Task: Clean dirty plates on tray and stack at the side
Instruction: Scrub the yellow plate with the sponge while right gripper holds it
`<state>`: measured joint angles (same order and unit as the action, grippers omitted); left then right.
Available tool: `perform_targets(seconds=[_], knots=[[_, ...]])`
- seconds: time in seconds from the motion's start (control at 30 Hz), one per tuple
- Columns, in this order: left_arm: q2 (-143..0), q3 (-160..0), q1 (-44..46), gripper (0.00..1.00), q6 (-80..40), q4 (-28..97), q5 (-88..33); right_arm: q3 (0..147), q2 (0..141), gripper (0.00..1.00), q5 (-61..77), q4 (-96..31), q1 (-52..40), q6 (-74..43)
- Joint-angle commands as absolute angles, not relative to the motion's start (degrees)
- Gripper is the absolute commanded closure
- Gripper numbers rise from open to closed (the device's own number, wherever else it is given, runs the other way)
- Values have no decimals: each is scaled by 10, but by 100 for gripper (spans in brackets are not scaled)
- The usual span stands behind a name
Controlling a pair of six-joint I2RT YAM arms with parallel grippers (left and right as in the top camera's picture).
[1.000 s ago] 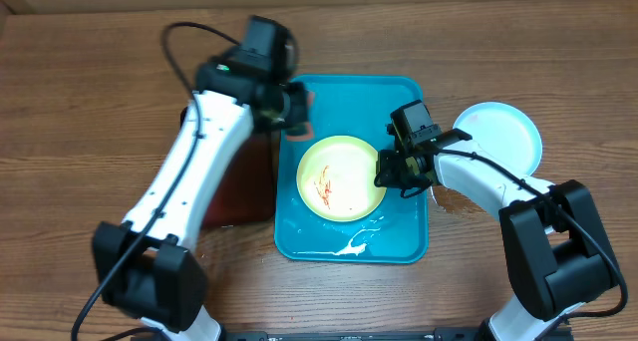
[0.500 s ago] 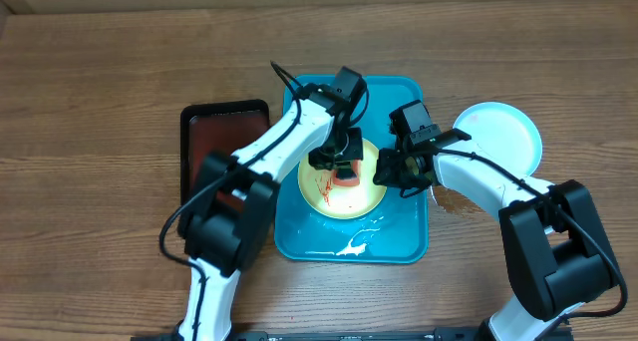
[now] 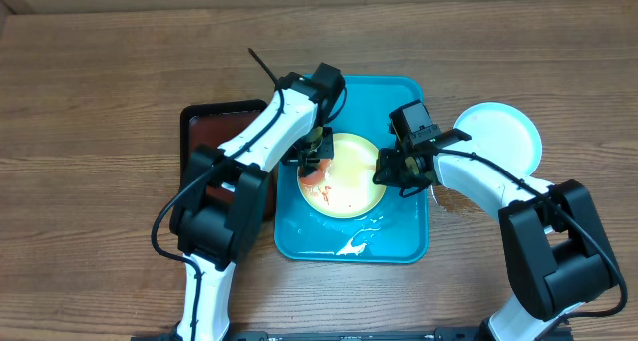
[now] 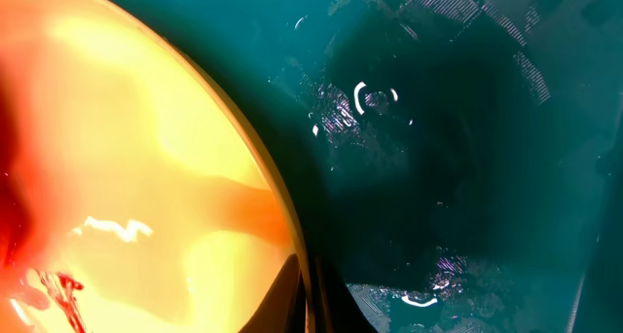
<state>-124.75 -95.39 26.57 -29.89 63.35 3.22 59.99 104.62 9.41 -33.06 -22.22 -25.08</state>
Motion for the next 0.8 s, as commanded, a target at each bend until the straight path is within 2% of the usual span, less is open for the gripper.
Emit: perform_targets(seconds=[0.0, 0.17, 0.27, 0.63, 0.77], knots=[[-1271, -955, 265, 96, -261, 630, 55, 596, 1056, 96, 35, -336, -217, -258], [-1272, -955, 279, 96, -267, 574, -143, 596, 1056, 96, 35, -337, -217, -258], [-1277, -954, 290, 96, -293, 552, -192, 596, 1056, 96, 35, -337, -217, -258], [-1278, -954, 321, 96, -280, 638, -178, 596, 1056, 96, 14, -347, -184, -359], [-1278, -954, 321, 96, -268, 699, -95, 596, 1056, 96, 23, -349, -175, -358]])
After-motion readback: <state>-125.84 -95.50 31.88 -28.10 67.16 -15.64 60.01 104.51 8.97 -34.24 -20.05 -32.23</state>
